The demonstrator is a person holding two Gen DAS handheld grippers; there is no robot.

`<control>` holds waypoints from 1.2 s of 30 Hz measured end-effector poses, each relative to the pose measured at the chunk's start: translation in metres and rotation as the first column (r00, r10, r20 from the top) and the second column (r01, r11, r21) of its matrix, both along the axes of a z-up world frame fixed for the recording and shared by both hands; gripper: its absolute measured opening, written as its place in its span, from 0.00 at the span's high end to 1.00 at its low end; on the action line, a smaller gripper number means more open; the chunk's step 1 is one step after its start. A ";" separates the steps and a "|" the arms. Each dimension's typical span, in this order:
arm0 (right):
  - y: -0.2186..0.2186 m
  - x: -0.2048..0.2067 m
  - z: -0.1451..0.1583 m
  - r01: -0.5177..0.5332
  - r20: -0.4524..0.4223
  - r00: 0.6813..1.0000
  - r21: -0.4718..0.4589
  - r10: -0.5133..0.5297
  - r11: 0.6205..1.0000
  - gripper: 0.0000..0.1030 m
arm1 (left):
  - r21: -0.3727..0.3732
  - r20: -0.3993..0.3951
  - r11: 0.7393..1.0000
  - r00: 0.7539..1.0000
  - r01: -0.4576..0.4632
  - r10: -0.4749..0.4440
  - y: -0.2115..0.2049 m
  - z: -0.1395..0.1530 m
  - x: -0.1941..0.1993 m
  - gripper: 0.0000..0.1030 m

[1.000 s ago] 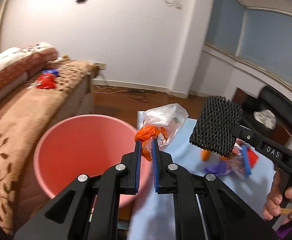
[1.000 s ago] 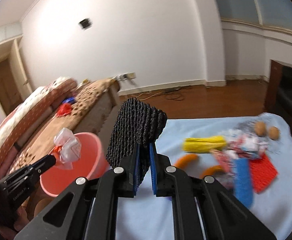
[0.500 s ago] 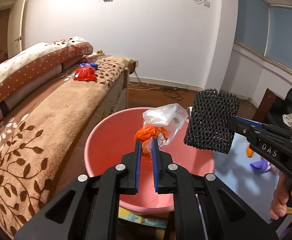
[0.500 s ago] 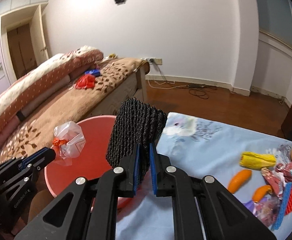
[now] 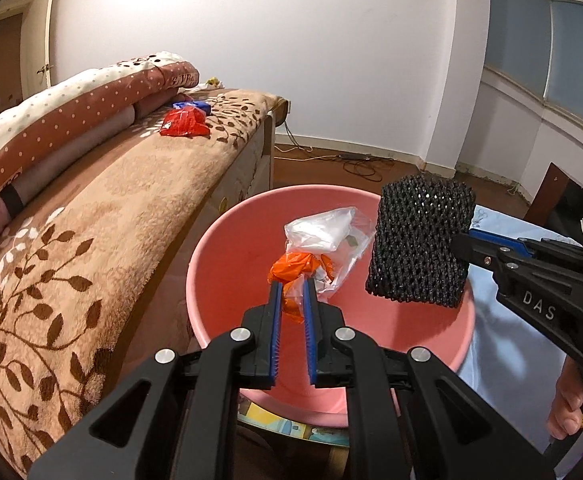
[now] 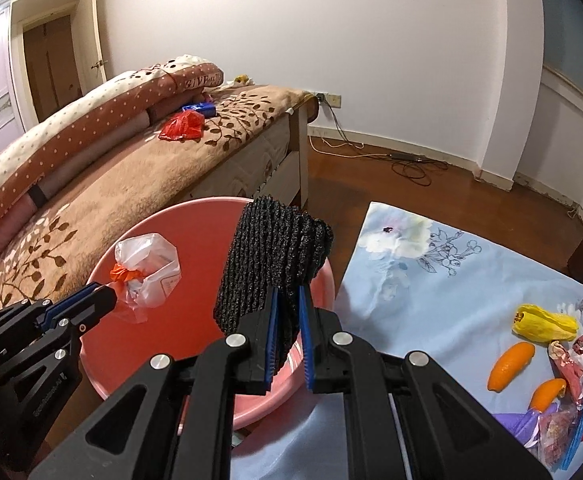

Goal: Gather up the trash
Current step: 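Carry the bag and black net over the pink bucket and open both grippers, then withdraw both grippers from the bucket back toward the bed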

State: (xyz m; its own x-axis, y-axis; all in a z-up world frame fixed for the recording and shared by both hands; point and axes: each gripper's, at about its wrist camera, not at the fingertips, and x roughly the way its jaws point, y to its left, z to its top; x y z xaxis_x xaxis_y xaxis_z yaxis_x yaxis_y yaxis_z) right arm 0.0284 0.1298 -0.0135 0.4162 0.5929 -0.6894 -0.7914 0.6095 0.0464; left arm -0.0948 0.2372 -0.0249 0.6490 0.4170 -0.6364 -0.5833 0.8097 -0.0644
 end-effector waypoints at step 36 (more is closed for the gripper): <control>-0.019 -0.002 0.013 -0.014 -0.002 1.000 0.054 0.014 0.998 0.59 | -0.078 -0.005 0.997 1.000 -0.007 0.006 -0.002 0.006 -0.001 0.60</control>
